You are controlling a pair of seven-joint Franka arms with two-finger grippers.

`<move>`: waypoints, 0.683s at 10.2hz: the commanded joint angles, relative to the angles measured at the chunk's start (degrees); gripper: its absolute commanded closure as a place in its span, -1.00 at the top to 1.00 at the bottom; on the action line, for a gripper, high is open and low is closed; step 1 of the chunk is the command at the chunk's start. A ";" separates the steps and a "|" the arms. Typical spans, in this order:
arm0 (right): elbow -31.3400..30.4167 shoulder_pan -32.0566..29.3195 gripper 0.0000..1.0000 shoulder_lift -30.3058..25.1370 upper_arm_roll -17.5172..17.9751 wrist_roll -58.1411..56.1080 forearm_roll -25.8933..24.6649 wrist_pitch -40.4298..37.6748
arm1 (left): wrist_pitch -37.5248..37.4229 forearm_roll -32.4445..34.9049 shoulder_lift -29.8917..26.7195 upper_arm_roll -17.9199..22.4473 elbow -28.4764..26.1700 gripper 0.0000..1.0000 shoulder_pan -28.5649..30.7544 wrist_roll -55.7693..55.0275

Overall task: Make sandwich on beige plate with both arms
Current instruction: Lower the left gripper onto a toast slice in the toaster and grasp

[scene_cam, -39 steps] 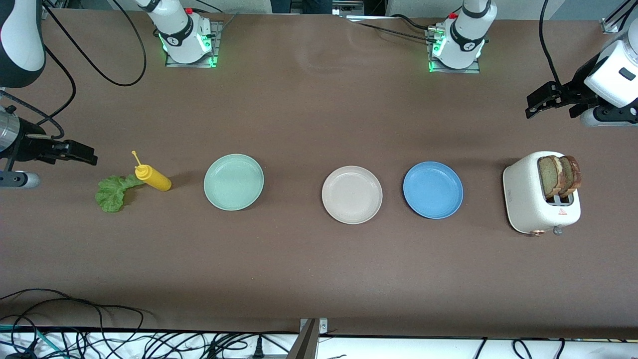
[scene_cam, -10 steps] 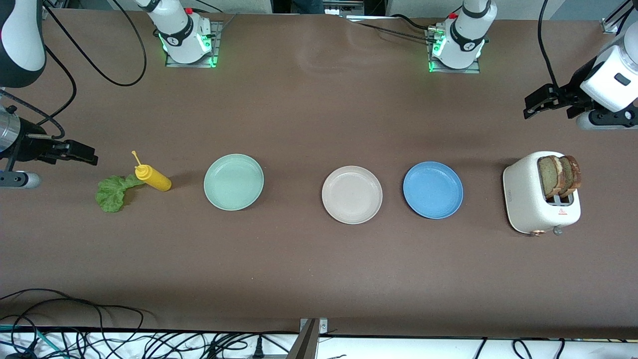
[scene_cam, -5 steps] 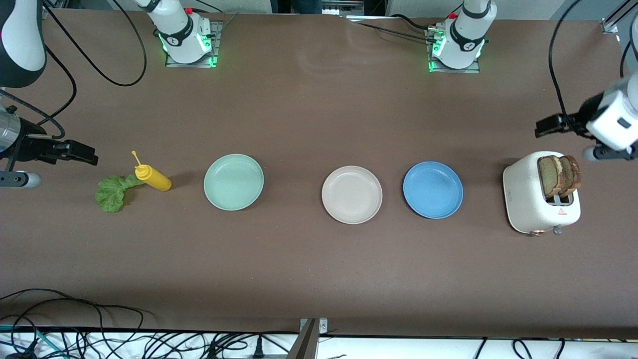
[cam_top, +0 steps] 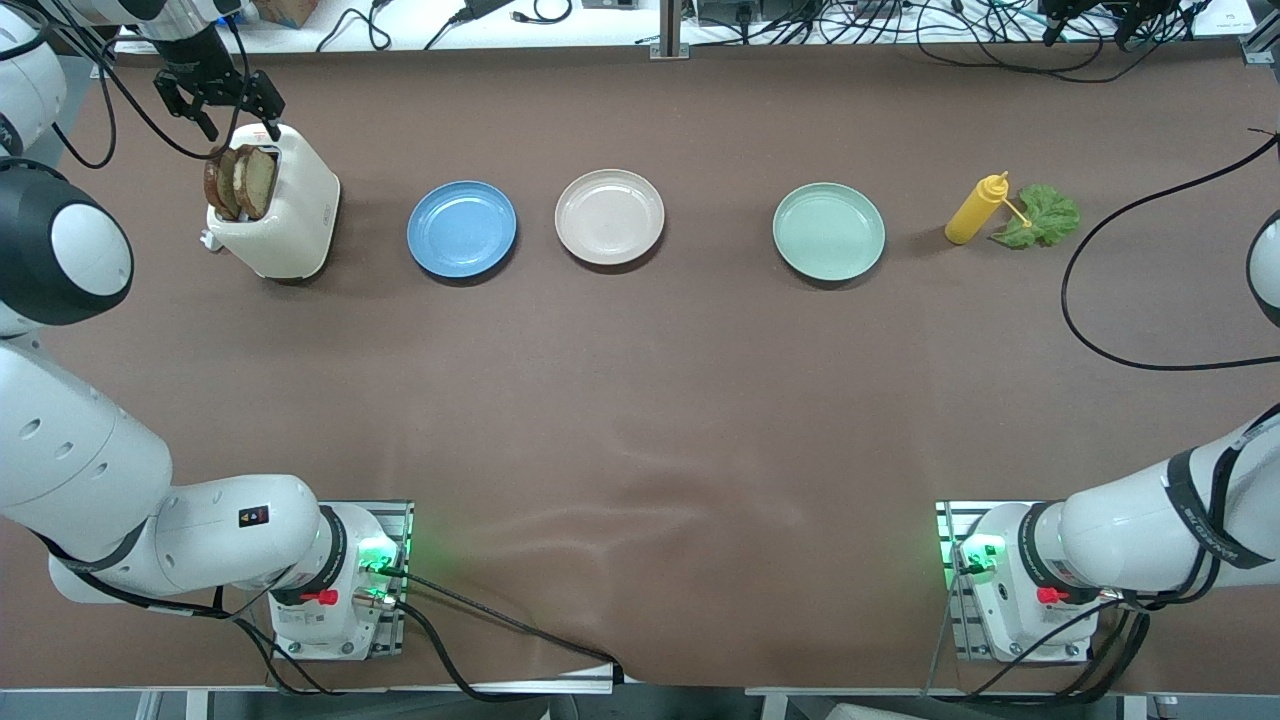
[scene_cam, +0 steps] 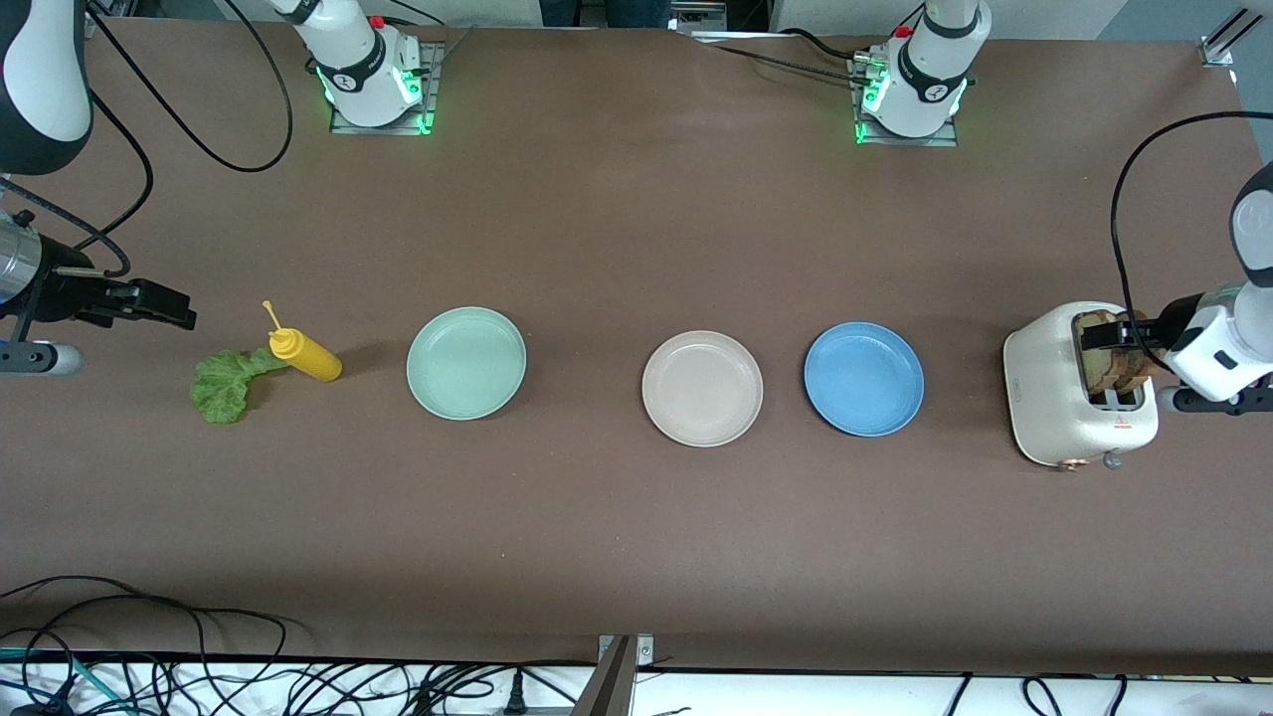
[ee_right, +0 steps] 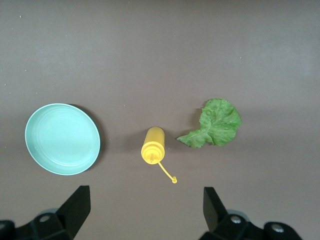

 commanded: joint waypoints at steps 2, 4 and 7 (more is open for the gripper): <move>0.45 -0.21 1.00 -0.12 0.28 0.60 0.38 -0.69 | 0.13 1.59 1.93 -0.32 0.25 0.90 0.36 0.53; 0.45 -0.21 1.00 -0.12 0.28 0.60 0.38 -0.69 | 0.30 1.85 3.24 -0.32 -0.45 0.68 0.80 0.53; 0.45 -0.21 1.00 -0.12 0.28 0.60 0.38 -0.69 | -1.80 4.14 3.51 -0.32 -0.54 -0.87 0.72 -0.86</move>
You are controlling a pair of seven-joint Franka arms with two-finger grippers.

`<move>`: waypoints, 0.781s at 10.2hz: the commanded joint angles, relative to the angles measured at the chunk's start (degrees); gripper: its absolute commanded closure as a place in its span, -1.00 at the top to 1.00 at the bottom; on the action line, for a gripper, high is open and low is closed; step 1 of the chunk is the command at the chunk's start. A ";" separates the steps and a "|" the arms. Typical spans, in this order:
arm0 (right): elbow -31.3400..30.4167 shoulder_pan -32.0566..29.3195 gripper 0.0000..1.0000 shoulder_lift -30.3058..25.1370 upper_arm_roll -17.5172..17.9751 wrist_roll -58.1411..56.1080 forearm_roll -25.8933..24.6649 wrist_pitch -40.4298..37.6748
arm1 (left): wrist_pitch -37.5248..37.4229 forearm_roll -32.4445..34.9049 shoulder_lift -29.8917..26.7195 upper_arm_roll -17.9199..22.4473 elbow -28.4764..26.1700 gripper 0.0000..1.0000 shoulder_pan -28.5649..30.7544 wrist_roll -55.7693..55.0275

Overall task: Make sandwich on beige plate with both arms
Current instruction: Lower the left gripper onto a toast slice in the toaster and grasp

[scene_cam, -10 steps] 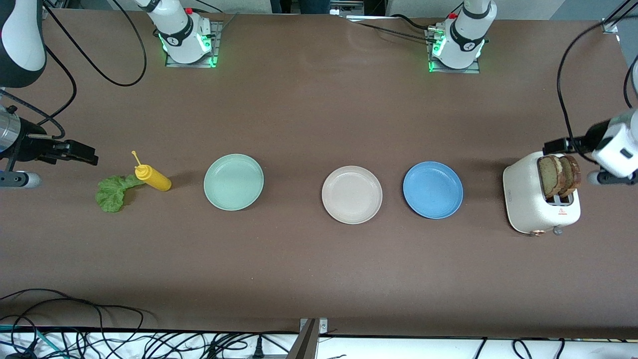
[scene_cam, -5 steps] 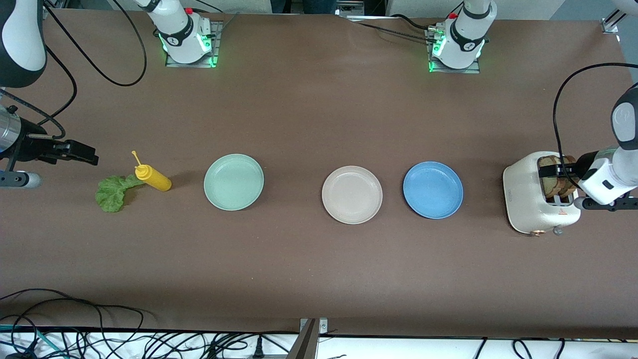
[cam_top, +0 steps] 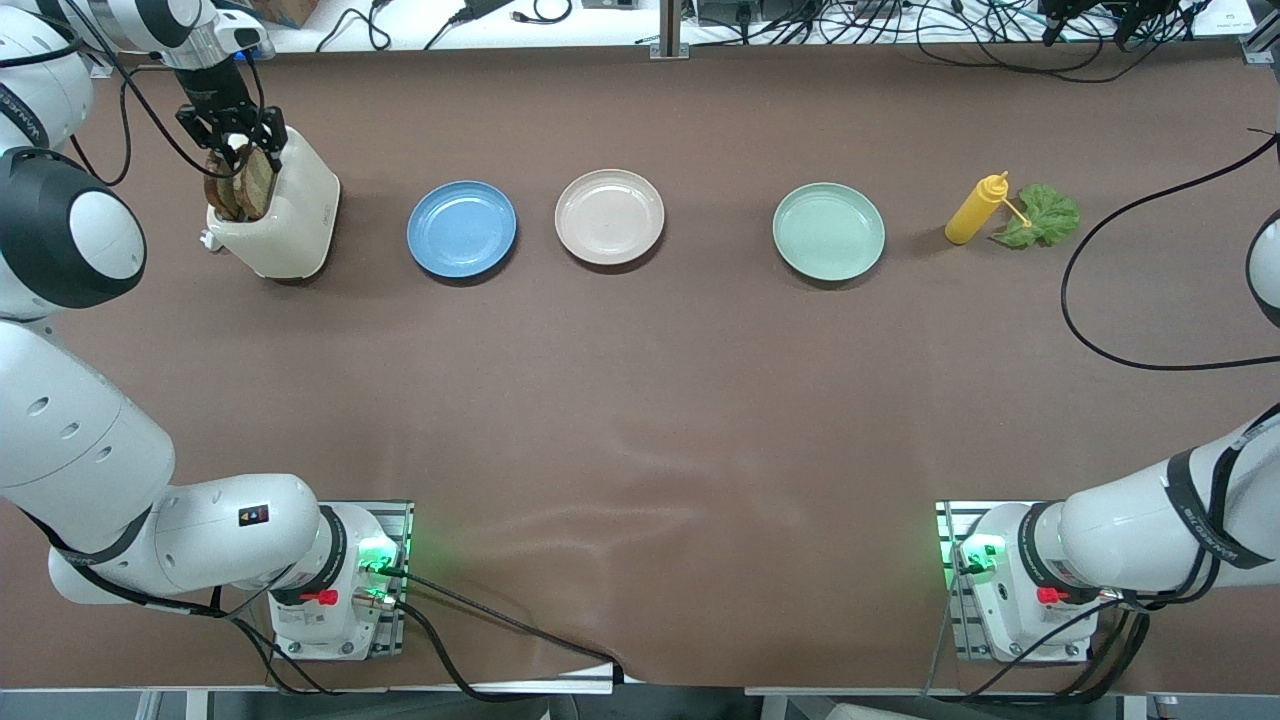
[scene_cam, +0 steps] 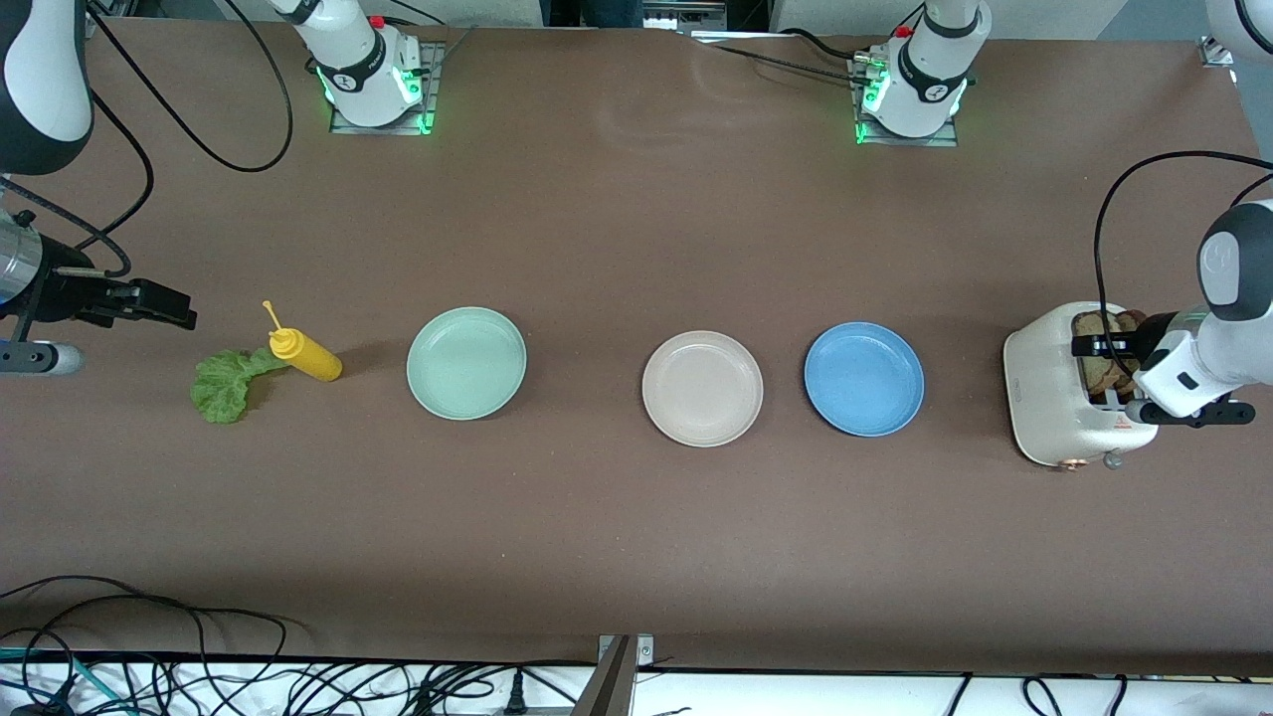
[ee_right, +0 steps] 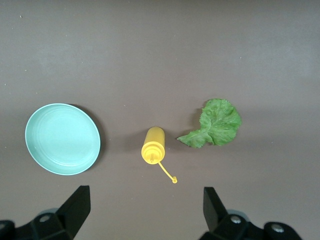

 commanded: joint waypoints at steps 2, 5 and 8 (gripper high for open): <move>0.36 -0.23 1.00 -0.12 0.28 0.58 0.38 -0.69 | -2.90 2.05 -0.87 -0.33 0.85 -1.00 0.10 -1.08; 0.36 -0.32 1.00 -0.12 0.28 0.31 0.38 -0.69 | -8.41 5.11 -2.01 -0.86 4.00 -1.00 -0.60 -1.17; 0.36 -0.32 1.00 -0.12 0.28 0.40 0.38 -0.69 | -16.69 5.39 -2.10 -1.30 10.95 -1.00 -2.97 -0.82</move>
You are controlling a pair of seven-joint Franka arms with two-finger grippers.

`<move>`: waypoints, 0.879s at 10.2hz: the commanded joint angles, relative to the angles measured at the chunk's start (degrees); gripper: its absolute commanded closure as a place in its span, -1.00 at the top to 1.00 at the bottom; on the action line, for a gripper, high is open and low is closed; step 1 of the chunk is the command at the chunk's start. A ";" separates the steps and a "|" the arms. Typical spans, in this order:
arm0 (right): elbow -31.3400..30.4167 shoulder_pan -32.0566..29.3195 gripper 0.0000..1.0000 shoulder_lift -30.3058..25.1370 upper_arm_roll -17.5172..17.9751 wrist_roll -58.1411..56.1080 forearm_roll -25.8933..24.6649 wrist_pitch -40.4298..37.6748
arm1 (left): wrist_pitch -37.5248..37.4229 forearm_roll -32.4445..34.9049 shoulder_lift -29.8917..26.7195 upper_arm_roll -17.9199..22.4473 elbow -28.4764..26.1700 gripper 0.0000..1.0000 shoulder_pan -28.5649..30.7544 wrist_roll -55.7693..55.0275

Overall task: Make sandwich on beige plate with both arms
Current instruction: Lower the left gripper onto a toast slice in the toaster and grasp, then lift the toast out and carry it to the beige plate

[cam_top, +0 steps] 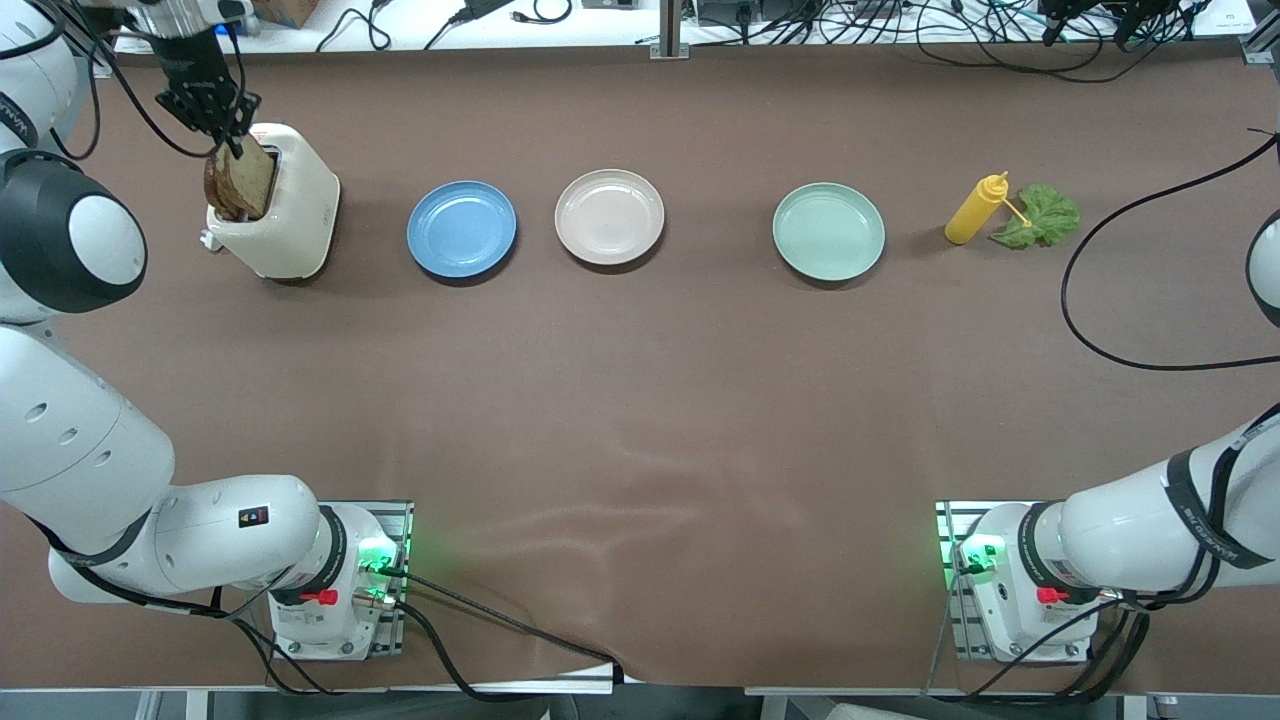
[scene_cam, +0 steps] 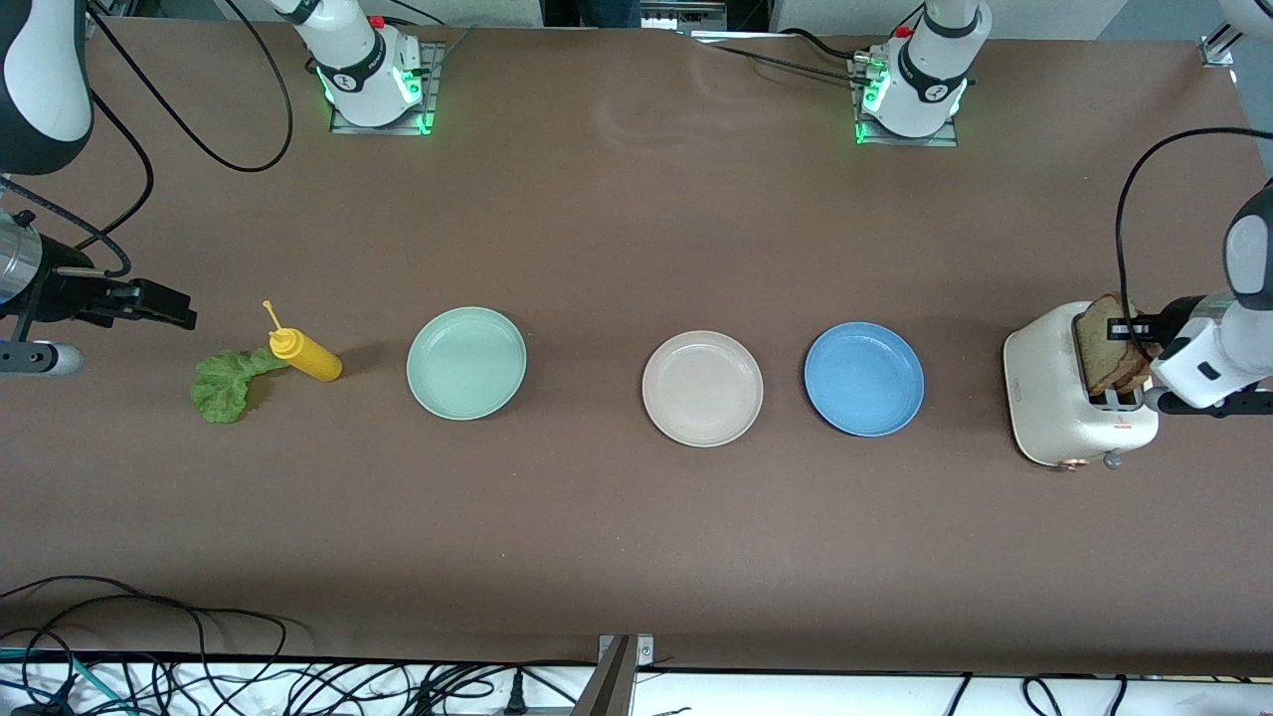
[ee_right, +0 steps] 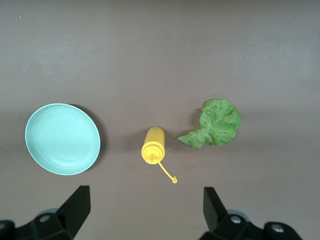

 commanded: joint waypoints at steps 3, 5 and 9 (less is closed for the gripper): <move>0.36 -0.30 1.00 -0.12 0.29 0.40 0.38 -0.69 | -13.01 1.15 -0.48 -0.53 10.06 -1.00 -7.50 -0.34; 0.36 -0.30 1.00 -0.12 0.29 0.40 0.38 -0.69 | -13.75 -0.95 -0.48 -3.59 10.87 -1.00 -9.81 -0.86; 0.36 -0.39 1.00 -0.12 0.20 0.22 0.38 -0.69 | -13.40 -18.76 0.48 -6.16 10.78 -1.00 -10.07 -0.78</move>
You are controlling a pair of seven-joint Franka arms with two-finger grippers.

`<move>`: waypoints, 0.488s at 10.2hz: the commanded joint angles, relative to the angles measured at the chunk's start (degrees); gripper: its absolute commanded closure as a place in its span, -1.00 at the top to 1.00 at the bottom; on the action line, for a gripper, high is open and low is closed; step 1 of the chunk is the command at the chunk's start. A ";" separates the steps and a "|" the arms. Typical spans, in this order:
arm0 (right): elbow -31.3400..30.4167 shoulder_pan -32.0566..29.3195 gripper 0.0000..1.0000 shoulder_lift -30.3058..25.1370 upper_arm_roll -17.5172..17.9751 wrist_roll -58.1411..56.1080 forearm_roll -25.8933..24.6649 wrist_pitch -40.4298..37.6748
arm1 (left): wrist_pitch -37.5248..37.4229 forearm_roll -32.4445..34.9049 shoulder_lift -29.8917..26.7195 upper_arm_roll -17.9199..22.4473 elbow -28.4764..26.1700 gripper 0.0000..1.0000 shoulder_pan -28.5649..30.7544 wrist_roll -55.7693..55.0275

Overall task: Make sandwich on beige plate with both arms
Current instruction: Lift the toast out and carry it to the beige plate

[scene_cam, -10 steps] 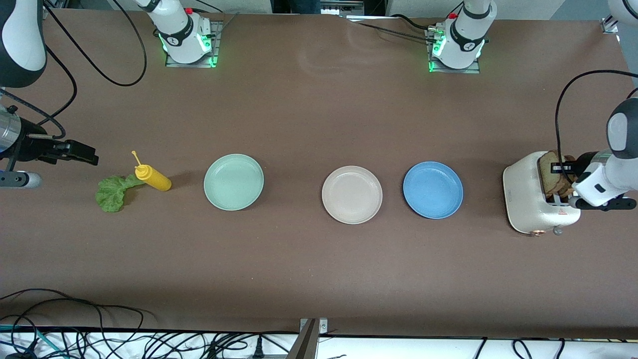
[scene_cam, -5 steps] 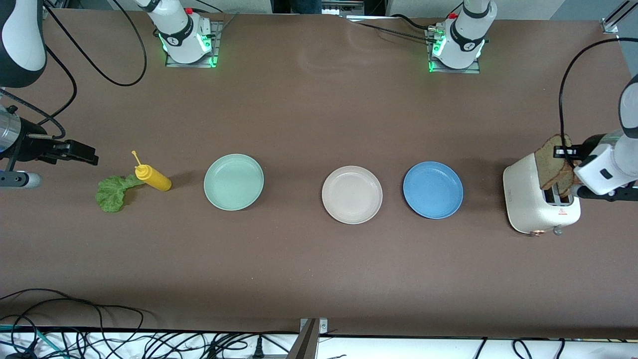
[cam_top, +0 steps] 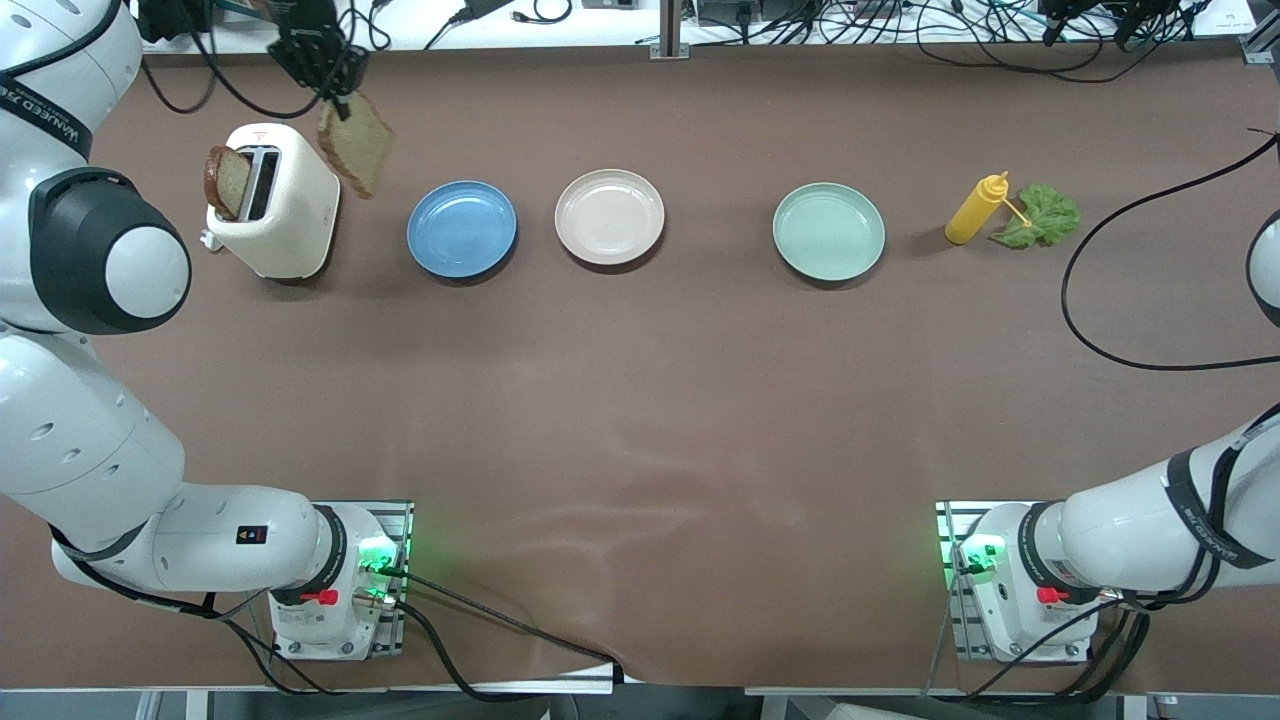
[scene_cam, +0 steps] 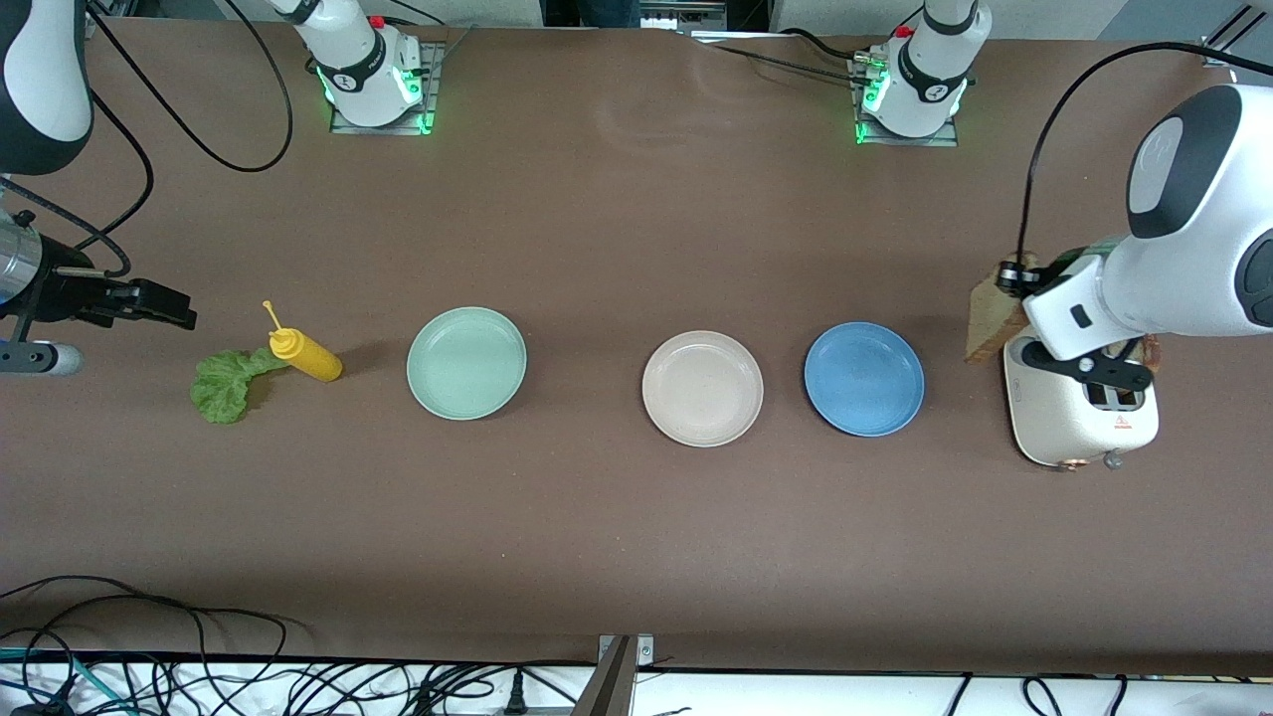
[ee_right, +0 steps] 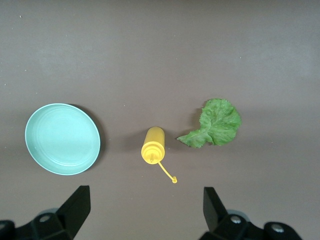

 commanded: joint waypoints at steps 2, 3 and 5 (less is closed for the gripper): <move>0.36 -0.37 1.00 -0.12 0.22 0.13 0.38 -0.68 | -0.56 -16.83 5.34 -0.13 0.99 -1.00 -1.48 -0.06; 0.36 -0.37 1.00 -0.12 0.22 0.13 0.38 -0.68 | 2.05 -22.01 8.24 -0.13 1.08 -1.00 -1.92 -0.06; 0.36 -0.46 1.00 -0.12 0.22 -0.04 0.38 -0.68 | 9.60 -30.64 13.17 -0.13 0.91 -1.00 -4.28 0.38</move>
